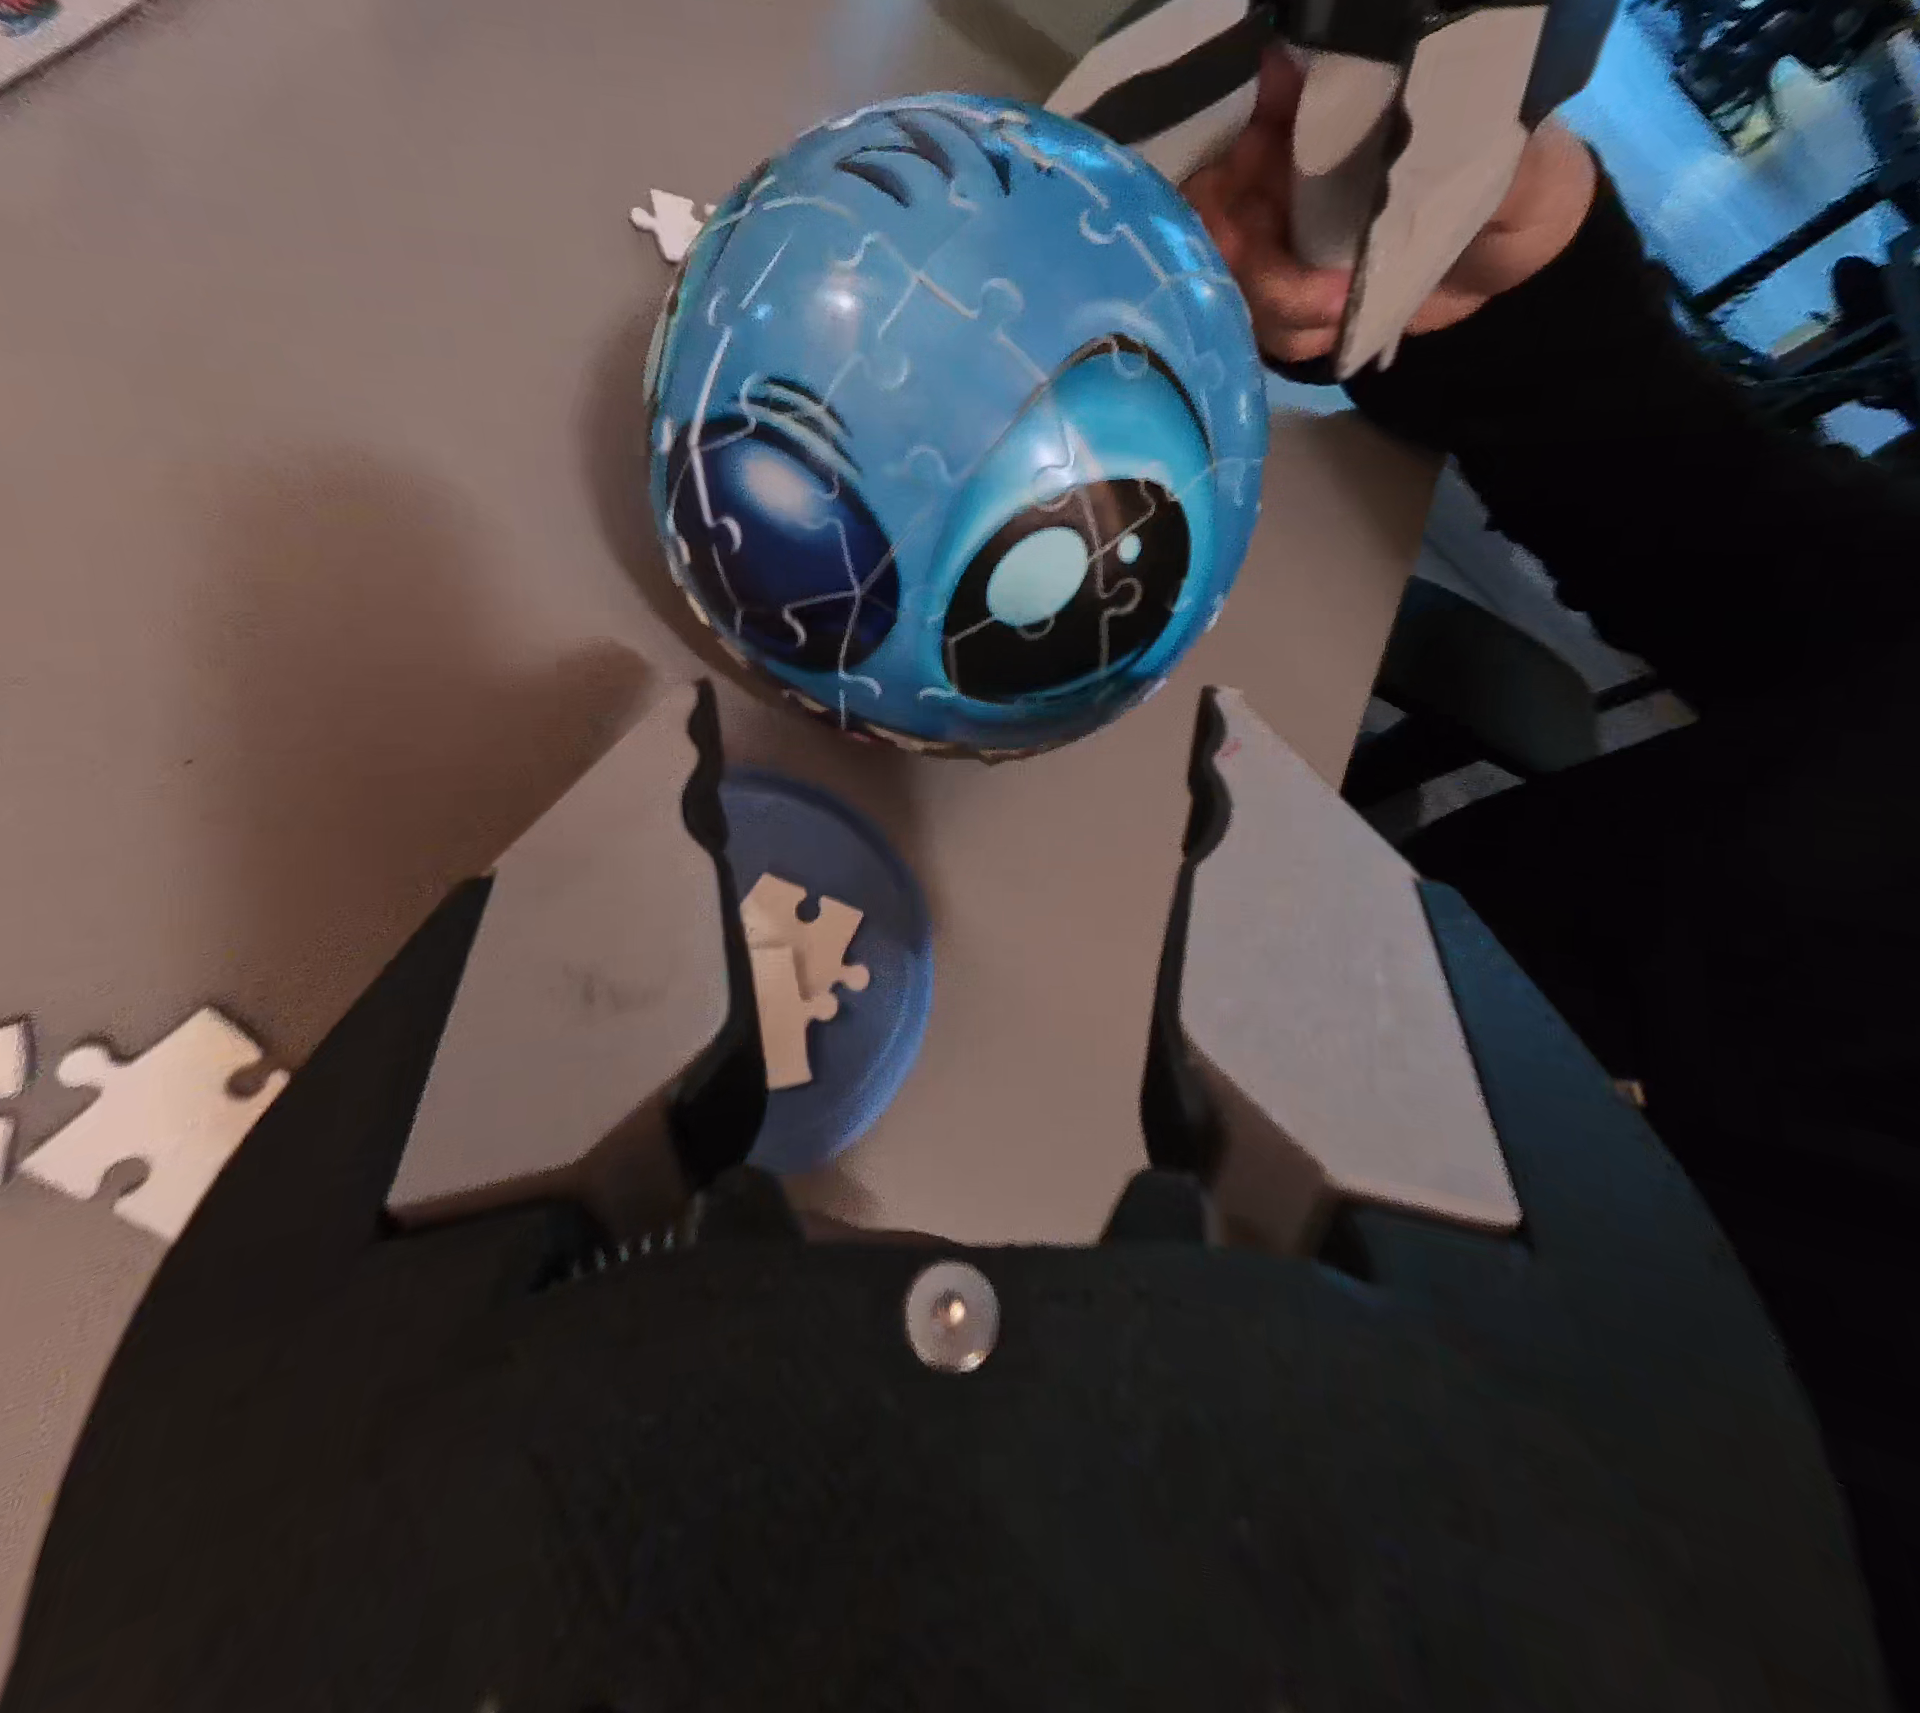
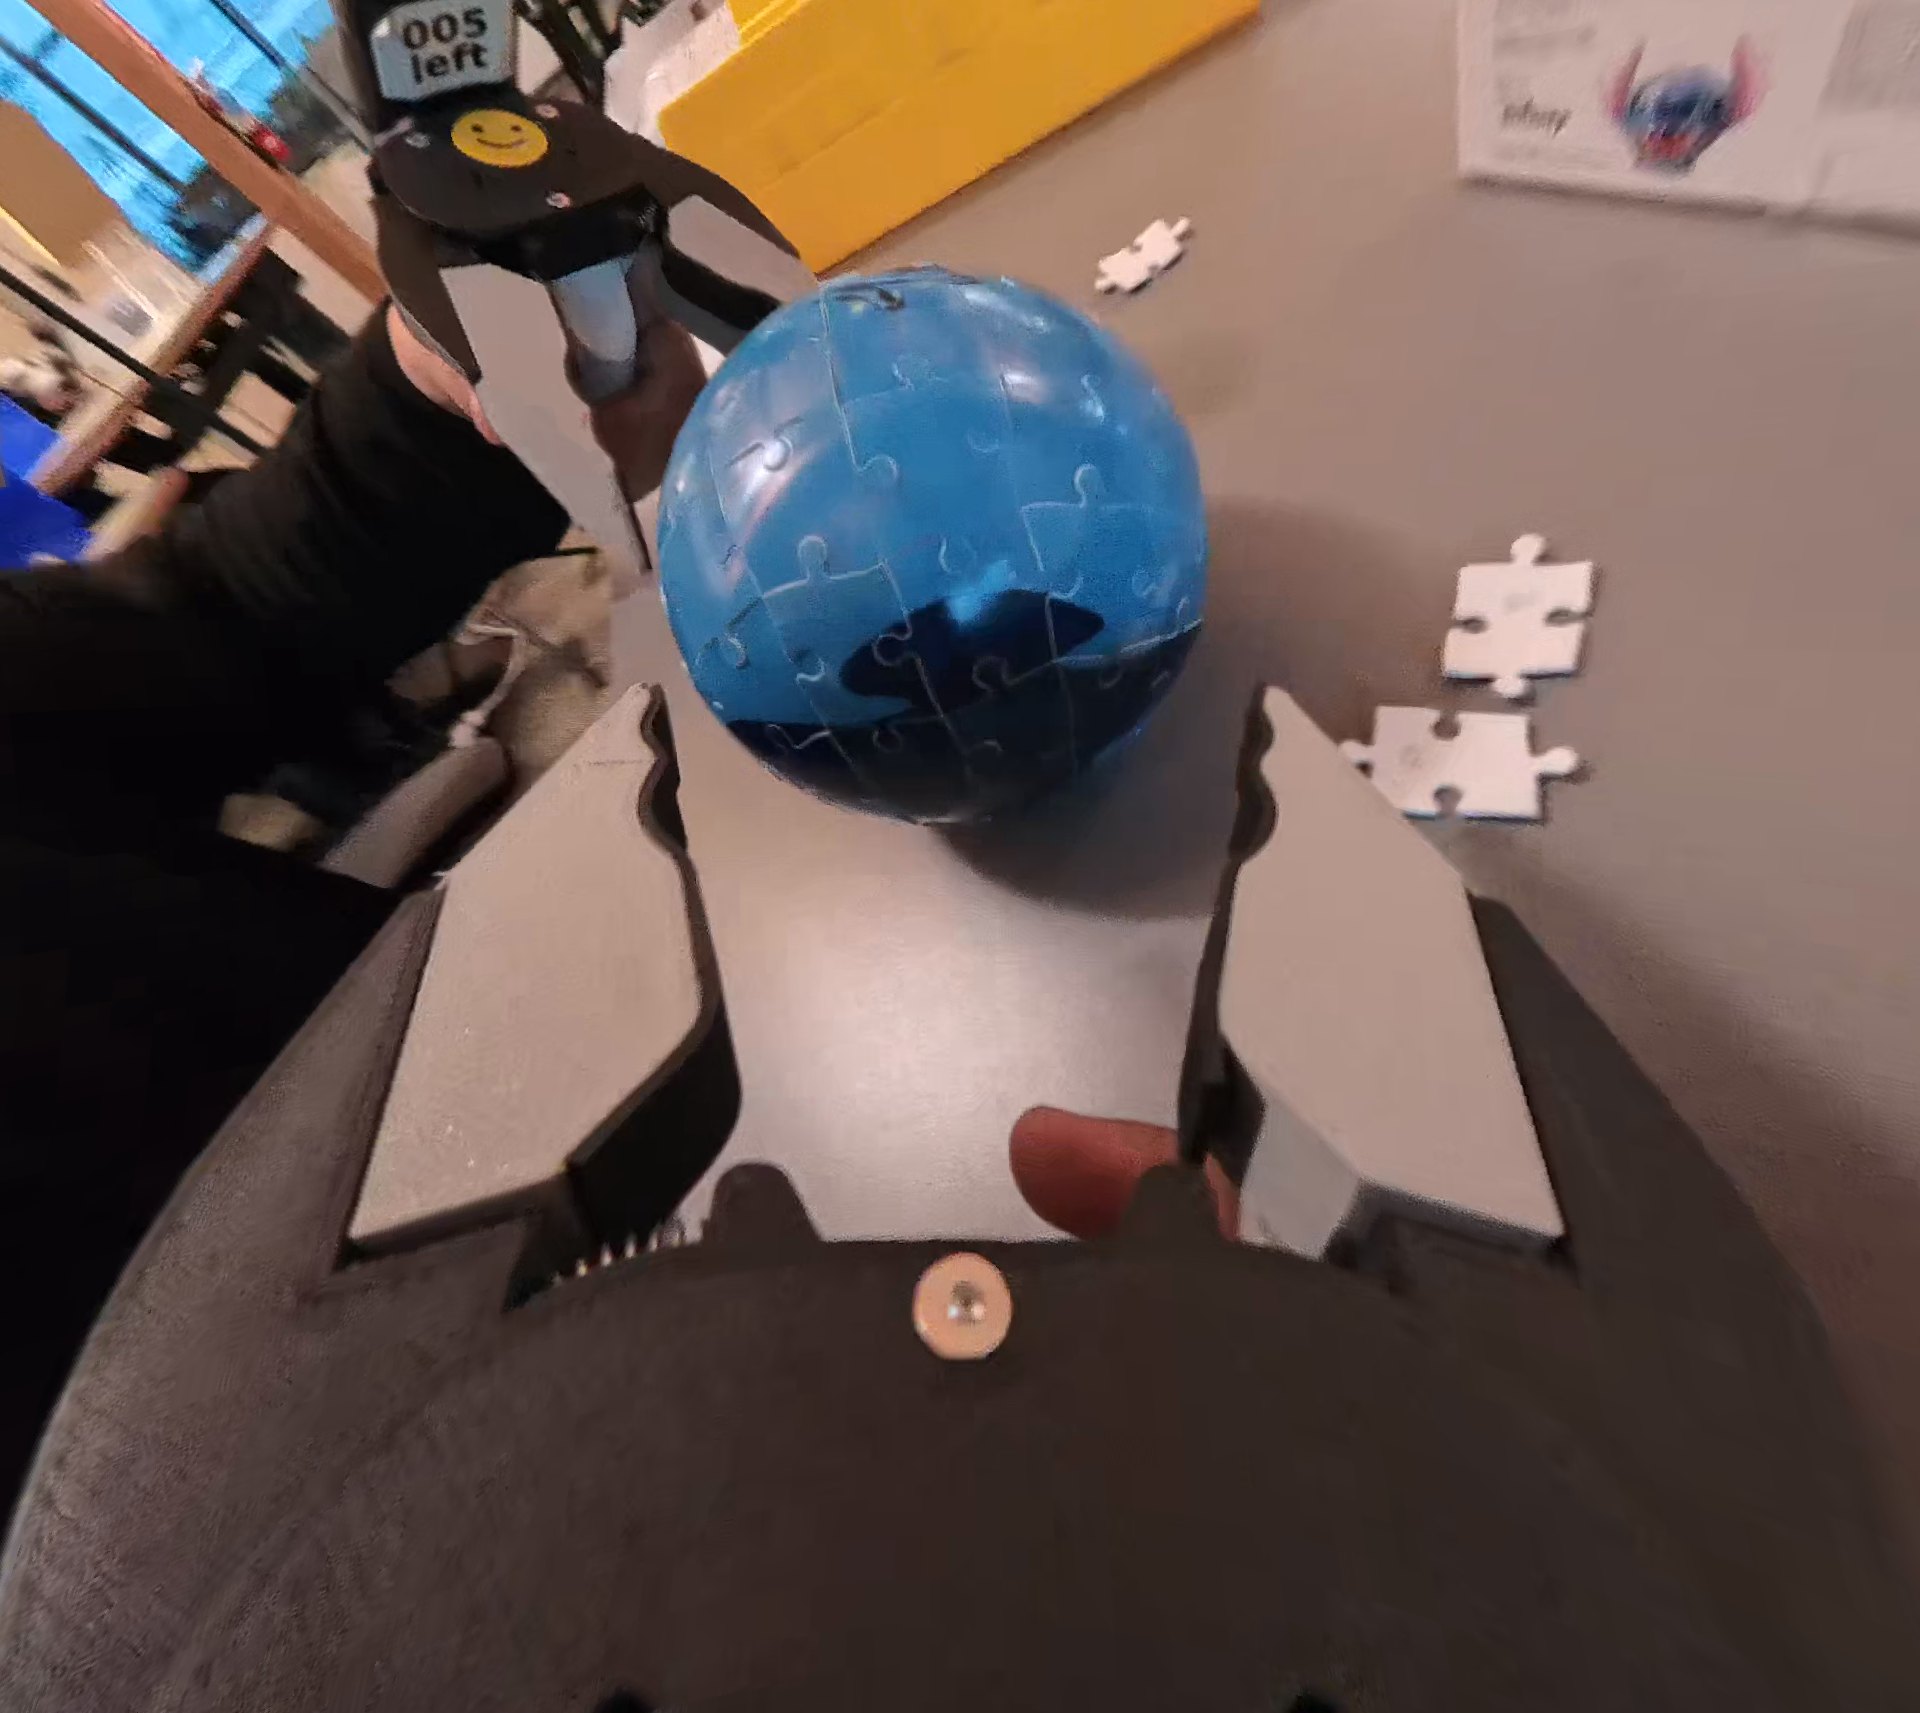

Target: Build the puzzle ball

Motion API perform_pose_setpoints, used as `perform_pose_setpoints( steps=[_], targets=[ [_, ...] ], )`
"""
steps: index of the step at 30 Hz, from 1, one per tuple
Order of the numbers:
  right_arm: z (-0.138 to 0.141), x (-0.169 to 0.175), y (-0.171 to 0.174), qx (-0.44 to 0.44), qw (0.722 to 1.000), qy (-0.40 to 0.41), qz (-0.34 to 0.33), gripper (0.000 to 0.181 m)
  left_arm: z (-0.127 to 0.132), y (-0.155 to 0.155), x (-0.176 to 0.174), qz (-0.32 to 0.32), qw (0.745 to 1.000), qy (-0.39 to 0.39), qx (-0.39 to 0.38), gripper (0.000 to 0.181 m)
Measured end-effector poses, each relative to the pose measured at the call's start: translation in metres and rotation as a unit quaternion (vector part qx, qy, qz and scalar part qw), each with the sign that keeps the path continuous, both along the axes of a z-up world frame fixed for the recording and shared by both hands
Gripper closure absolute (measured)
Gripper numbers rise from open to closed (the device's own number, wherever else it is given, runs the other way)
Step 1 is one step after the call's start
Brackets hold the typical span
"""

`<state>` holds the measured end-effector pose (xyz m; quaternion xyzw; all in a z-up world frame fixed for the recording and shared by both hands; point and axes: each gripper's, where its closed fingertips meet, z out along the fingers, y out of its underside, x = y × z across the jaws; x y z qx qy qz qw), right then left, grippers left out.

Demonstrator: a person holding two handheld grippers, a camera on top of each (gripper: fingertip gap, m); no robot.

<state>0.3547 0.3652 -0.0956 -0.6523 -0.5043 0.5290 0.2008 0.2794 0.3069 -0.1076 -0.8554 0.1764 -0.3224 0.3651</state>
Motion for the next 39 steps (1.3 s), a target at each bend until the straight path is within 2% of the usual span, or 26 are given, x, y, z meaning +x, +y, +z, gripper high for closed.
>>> perform_pose_setpoints(
  steps=[4, 8, 14, 18, 25, 28, 32, 39],
  targets=[
    [0.000, -0.012, -0.006, -0.097, 0.995, -0.010, 0.026, 0.077, 0.003, 0.013, 0.001, 0.010, 1.000, -0.009, -0.009, 0.101],
    [-0.005, -0.022, -0.001, -0.074, 0.997, -0.031, 0.014, 0.078, 0.004, 0.010, 0.006, 0.005, 1.000, 0.016, 0.000, 0.106],
    [0.024, -0.024, -0.004, 0.088, 0.994, 0.065, -0.006, 0.086, 0.011, -0.002, 0.009, 0.005, 0.993, 0.075, 0.092, 0.110],
    [0.039, -0.009, -0.029, 0.198, 0.972, 0.123, 0.015, 0.096, 0.012, -0.020, 0.018, -0.004, 0.990, 0.068, 0.121, 0.116],
    [0.035, 0.017, -0.075, 0.333, 0.929, 0.153, 0.048, 0.100, 0.007, -0.042, 0.030, -0.010, 0.986, 0.086, 0.140, 0.112],
    [0.042, 0.024, -0.081, 0.329, 0.928, 0.168, 0.046, 0.098, 0.006, -0.049, 0.032, -0.015, 0.989, 0.076, 0.124, 0.098],
    [0.051, 0.033, -0.066, 0.271, 0.948, 0.167, 0.024, 0.088, 0.005, -0.053, 0.039, -0.018, 0.990, 0.062, 0.122, 0.100],
    [0.031, 0.049, -0.071, 0.185, 0.972, 0.143, 0.028, 0.073, -0.001, -0.062, 0.068, -0.049, 0.987, 0.063, 0.141, 0.102]
  ],
)
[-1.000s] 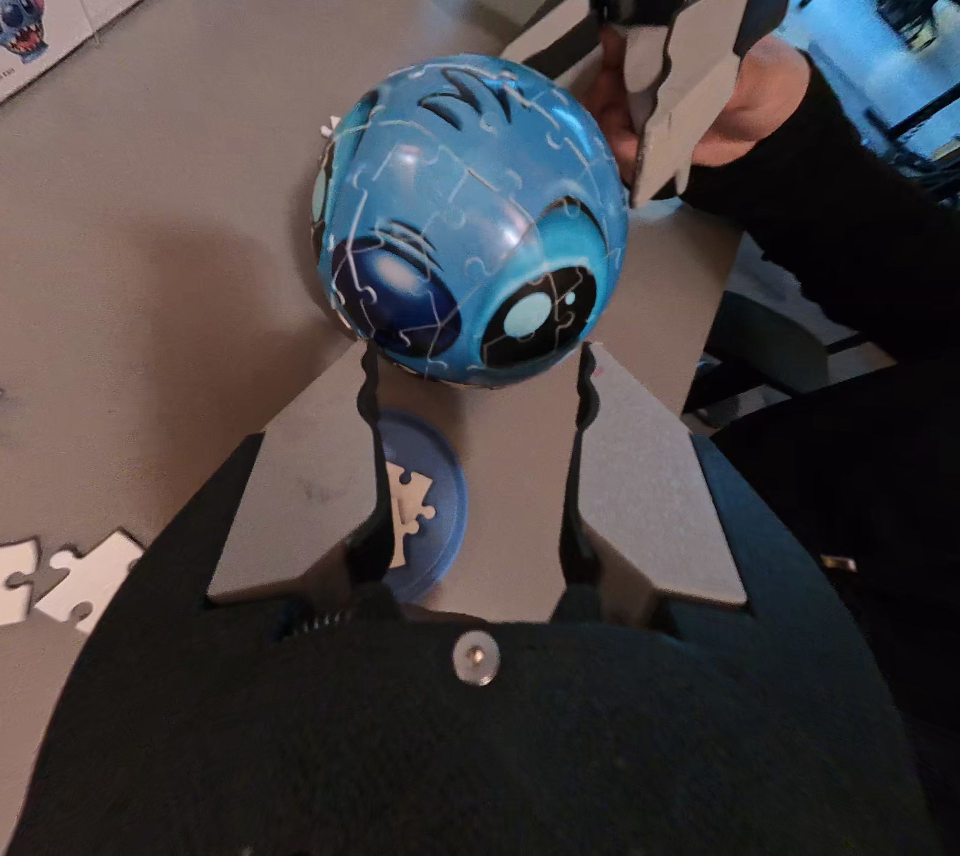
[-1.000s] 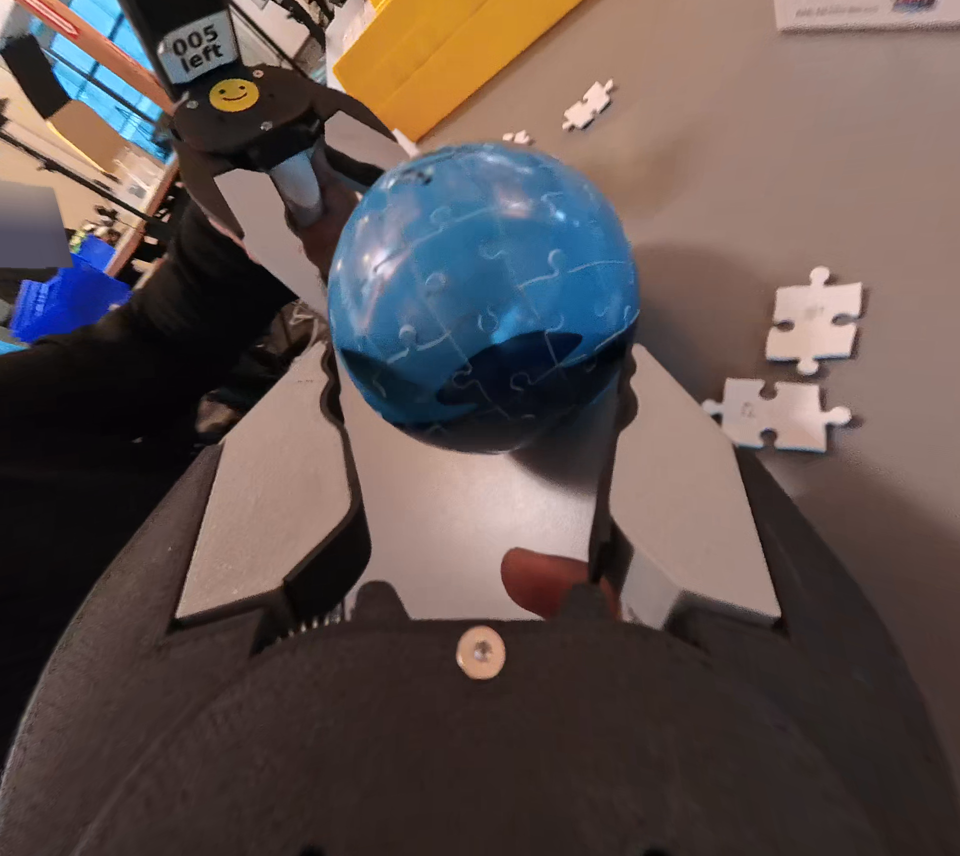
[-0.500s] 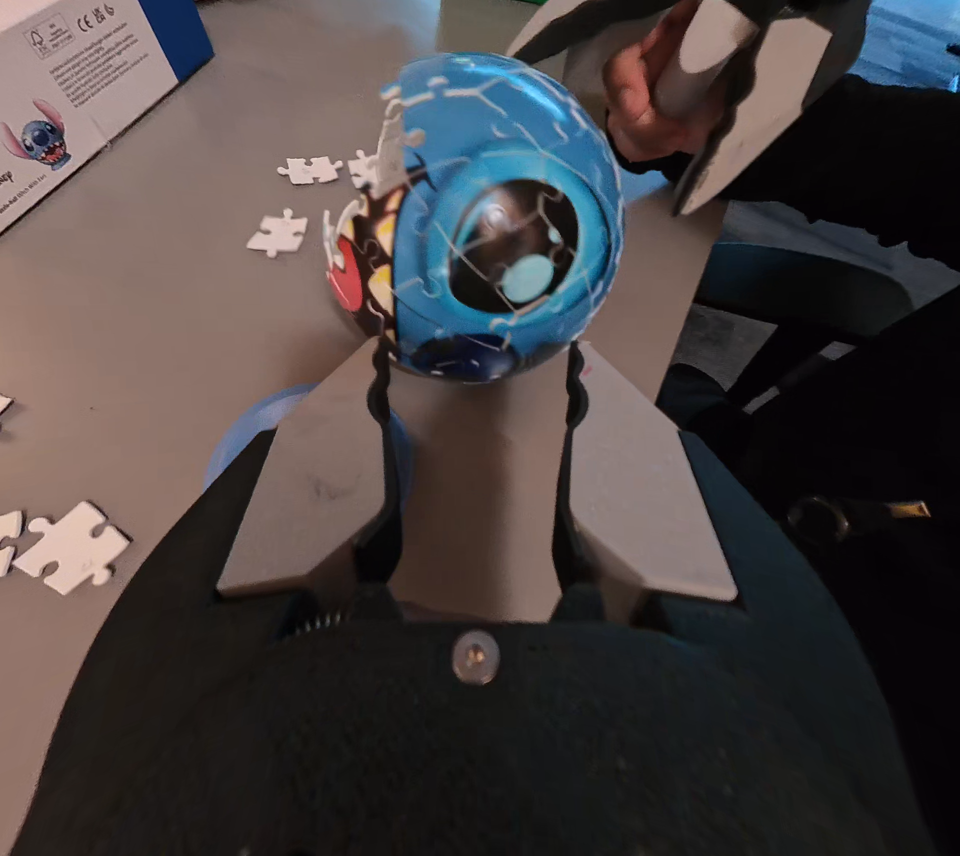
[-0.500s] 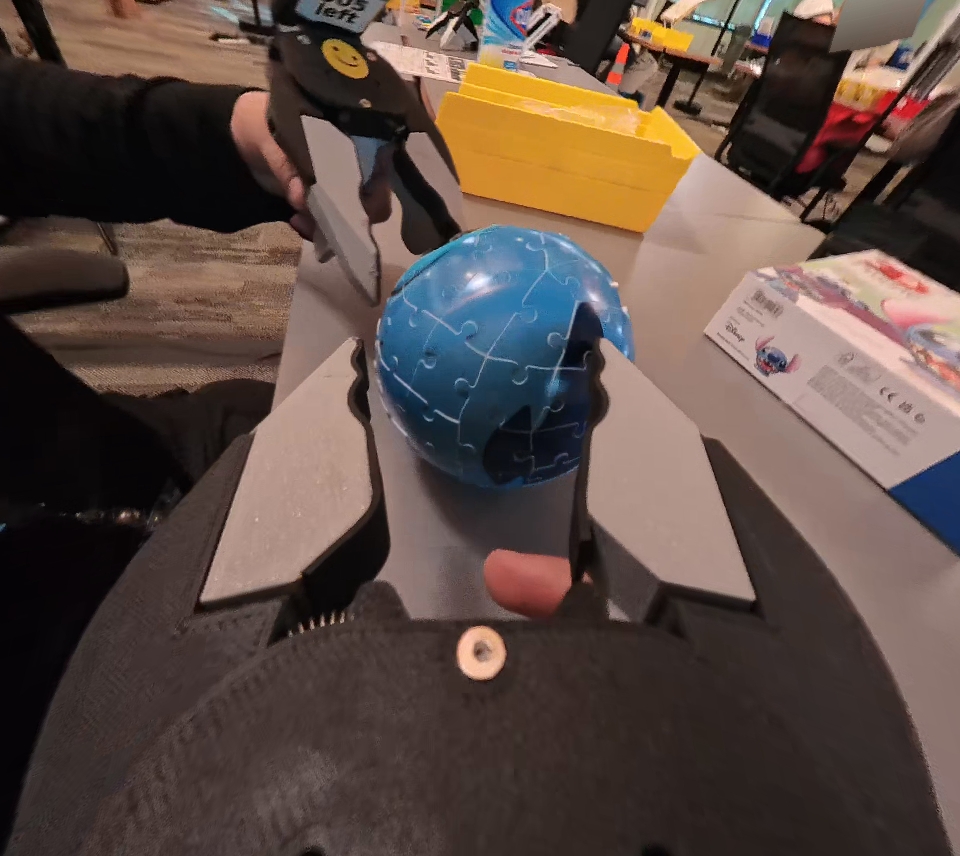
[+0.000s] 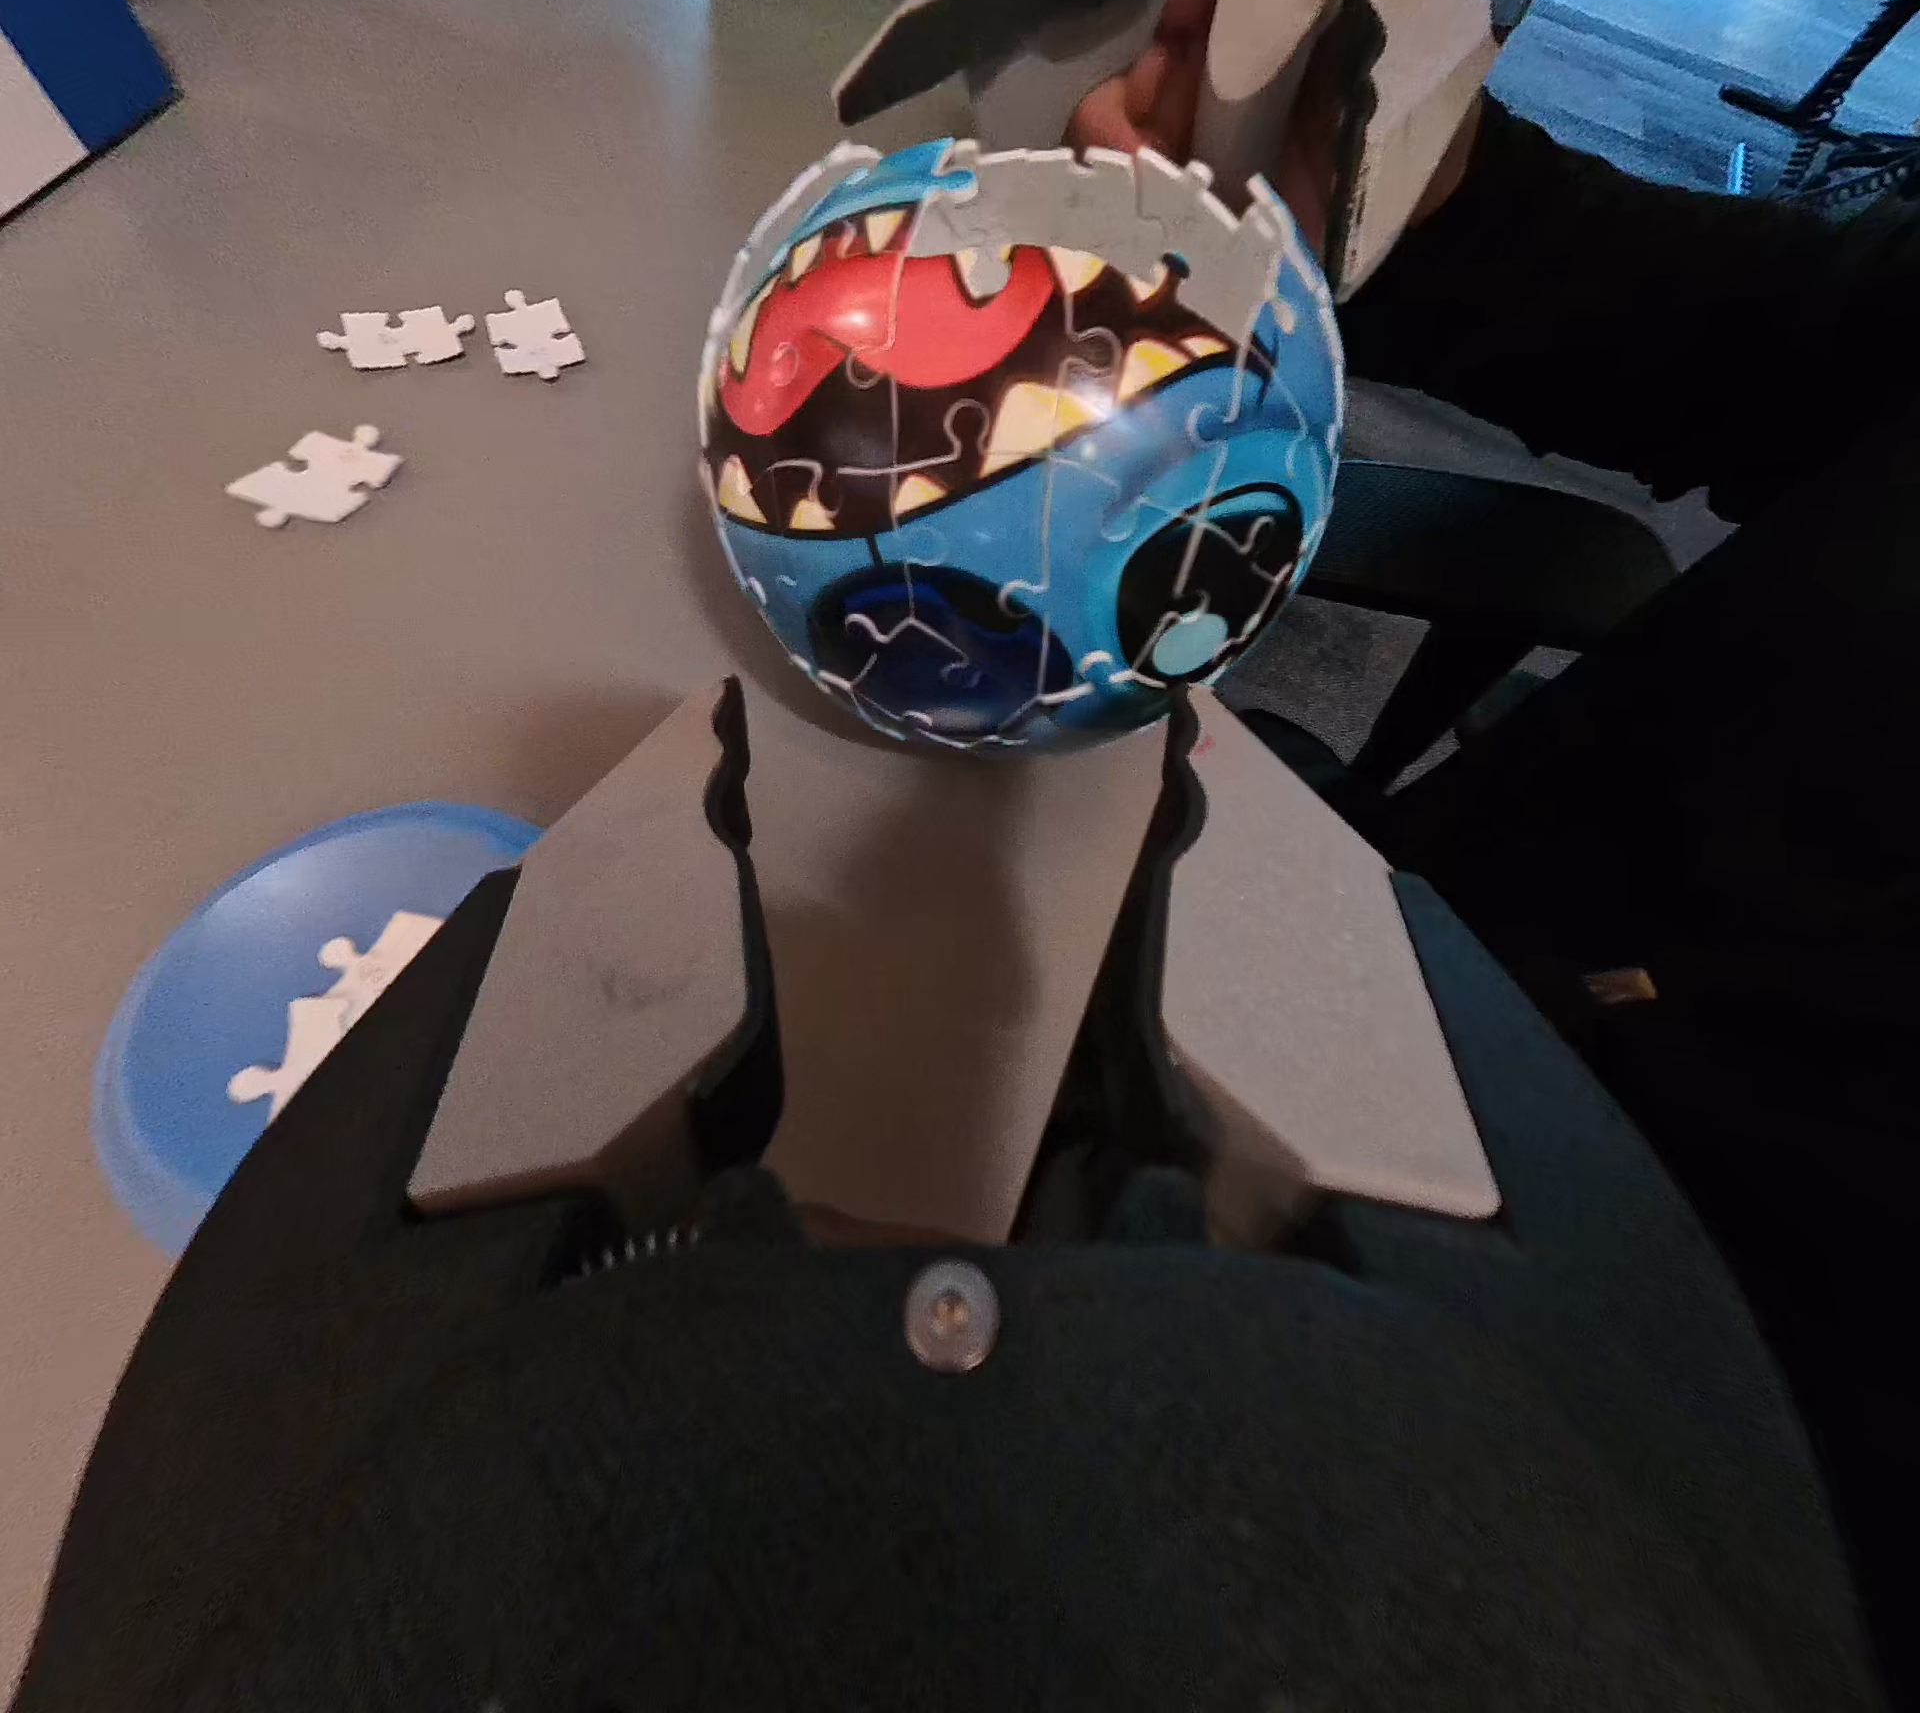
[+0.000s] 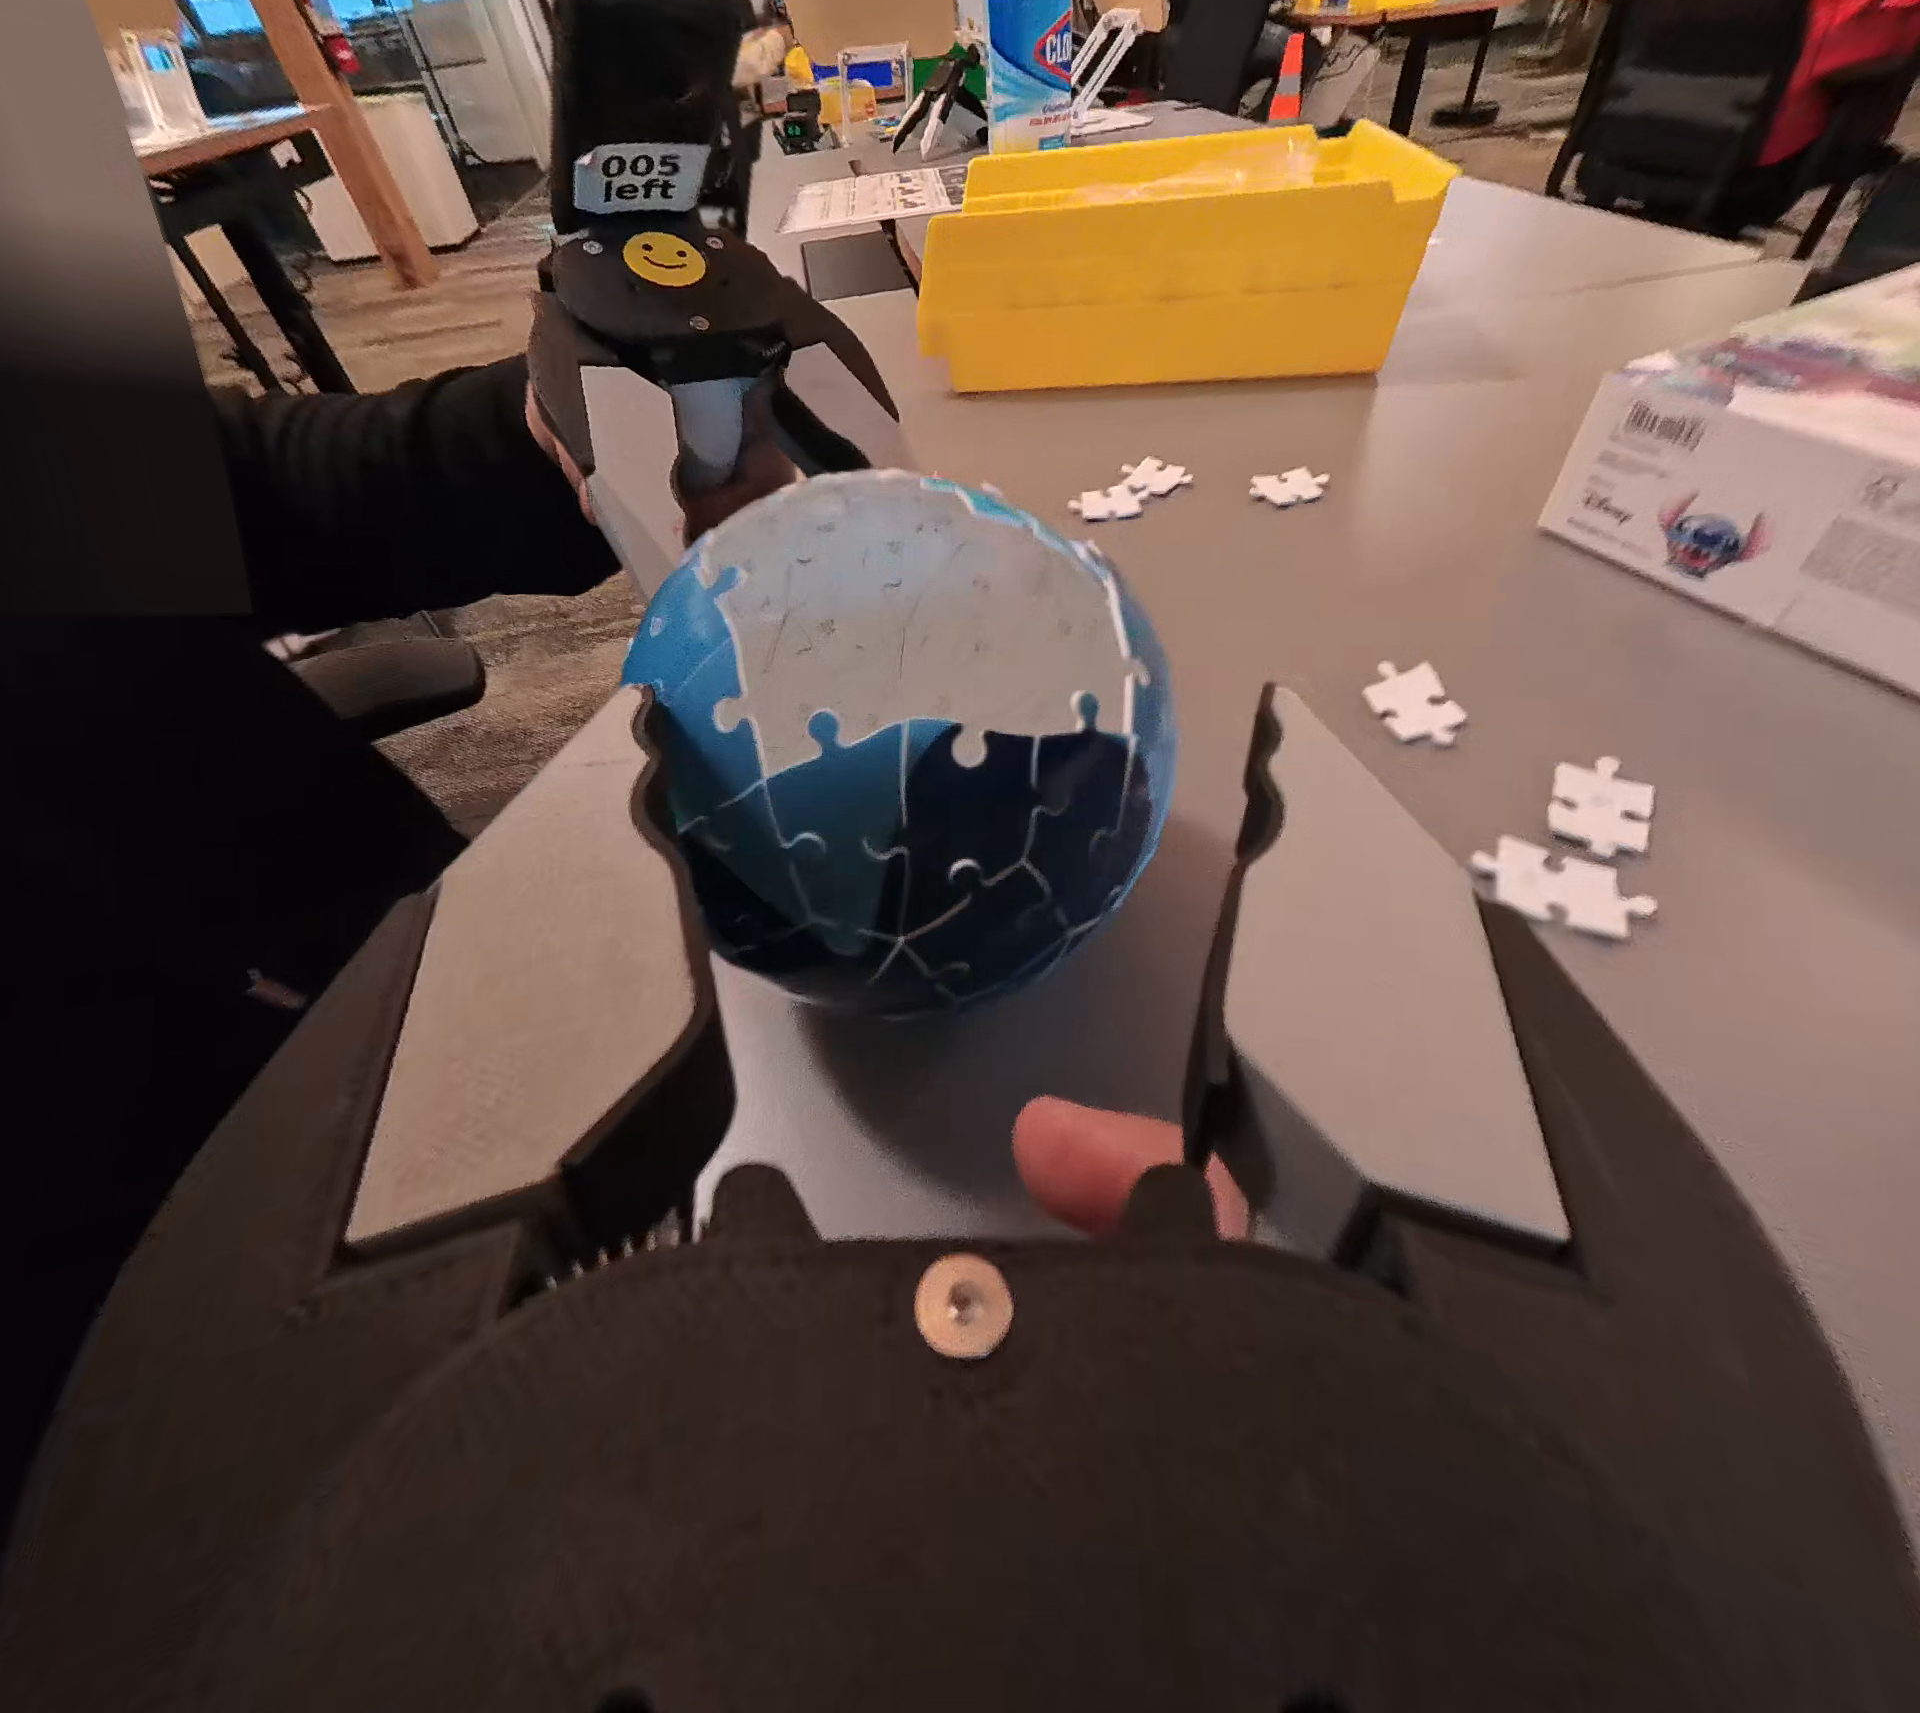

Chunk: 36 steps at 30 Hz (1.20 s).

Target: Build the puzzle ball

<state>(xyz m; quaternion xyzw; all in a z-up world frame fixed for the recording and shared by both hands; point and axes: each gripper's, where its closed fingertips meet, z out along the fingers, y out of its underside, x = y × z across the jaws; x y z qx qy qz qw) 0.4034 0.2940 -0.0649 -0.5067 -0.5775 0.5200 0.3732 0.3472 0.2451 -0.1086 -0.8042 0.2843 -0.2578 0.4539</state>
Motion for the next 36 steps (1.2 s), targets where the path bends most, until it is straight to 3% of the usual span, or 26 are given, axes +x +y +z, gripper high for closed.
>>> perform_pose_setpoints(
  steps=[9, 12, 19, 32, 36],
  targets=[
    [-0.030, 0.006, -0.014, 0.020, 0.999, -0.038, 0.027, 0.064, -0.004, 0.004, 0.025, -0.016, 1.000, 0.009, 0.017, 0.099],
    [-0.029, -0.001, -0.006, 0.043, 0.998, -0.036, 0.022, 0.062, -0.006, 0.014, 0.021, -0.003, 0.999, 0.032, 0.025, 0.099],
    [-0.027, -0.022, 0.005, 0.024, 0.999, -0.025, 0.025, 0.061, -0.009, 0.019, -0.001, 0.041, 0.999, 0.003, 0.027, 0.100],
    [-0.025, -0.032, 0.014, 0.080, 0.996, -0.006, -0.034, 0.062, -0.005, 0.011, -0.009, 0.044, 0.998, -0.021, 0.043, 0.098],
    [-0.024, -0.034, 0.016, 0.096, 0.994, -0.001, -0.050, 0.062, -0.005, 0.008, -0.026, 0.079, 0.995, 0.020, 0.066, 0.094]
  ],
)
